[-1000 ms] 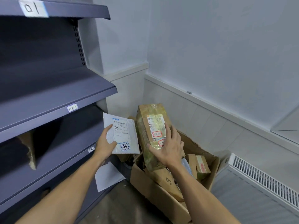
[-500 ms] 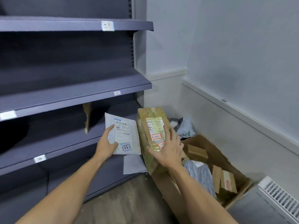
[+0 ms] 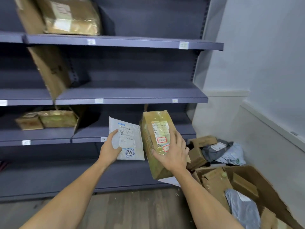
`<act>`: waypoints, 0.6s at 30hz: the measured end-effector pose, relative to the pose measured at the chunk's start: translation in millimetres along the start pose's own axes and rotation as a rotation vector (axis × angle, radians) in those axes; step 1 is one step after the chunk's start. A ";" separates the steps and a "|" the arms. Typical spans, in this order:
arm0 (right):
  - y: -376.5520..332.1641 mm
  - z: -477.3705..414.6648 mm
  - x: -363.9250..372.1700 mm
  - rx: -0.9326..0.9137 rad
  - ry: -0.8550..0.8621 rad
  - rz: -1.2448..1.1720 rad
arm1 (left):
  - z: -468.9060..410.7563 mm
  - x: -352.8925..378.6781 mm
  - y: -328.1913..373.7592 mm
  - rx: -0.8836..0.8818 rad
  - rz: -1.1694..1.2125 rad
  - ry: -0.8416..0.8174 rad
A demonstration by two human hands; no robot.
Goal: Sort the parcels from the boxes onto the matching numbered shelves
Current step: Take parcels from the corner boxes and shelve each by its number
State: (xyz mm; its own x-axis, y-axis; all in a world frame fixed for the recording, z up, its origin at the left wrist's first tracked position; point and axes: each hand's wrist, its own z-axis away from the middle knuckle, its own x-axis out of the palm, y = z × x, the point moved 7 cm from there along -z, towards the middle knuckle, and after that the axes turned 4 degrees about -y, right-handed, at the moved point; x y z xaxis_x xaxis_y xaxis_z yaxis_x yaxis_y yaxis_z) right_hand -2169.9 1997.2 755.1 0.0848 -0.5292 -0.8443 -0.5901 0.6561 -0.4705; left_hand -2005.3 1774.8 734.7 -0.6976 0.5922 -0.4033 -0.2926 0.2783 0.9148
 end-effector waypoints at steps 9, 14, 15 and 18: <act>-113.2 24.2 34.7 -0.107 -0.018 -0.040 | 30.5 -120.2 -39.4 -0.021 0.035 0.107; -173.1 47.9 60.1 -0.144 -0.043 -0.056 | 47.8 -184.6 -64.5 -0.043 0.056 0.147; -184.5 51.7 64.9 -0.152 -0.049 -0.060 | 51.4 -196.9 -69.5 -0.045 0.057 0.155; -216.3 62.9 78.5 -0.167 -0.067 -0.055 | 62.2 -232.3 -83.1 -0.054 0.061 0.186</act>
State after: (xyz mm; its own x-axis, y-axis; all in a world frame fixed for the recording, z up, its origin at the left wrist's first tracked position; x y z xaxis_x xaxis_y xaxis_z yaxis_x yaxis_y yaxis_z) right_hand -1985.1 1847.6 774.4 0.1707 -0.5215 -0.8360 -0.7074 0.5257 -0.4724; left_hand -1778.2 1661.1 751.1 -0.8225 0.4551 -0.3411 -0.2777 0.2021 0.9392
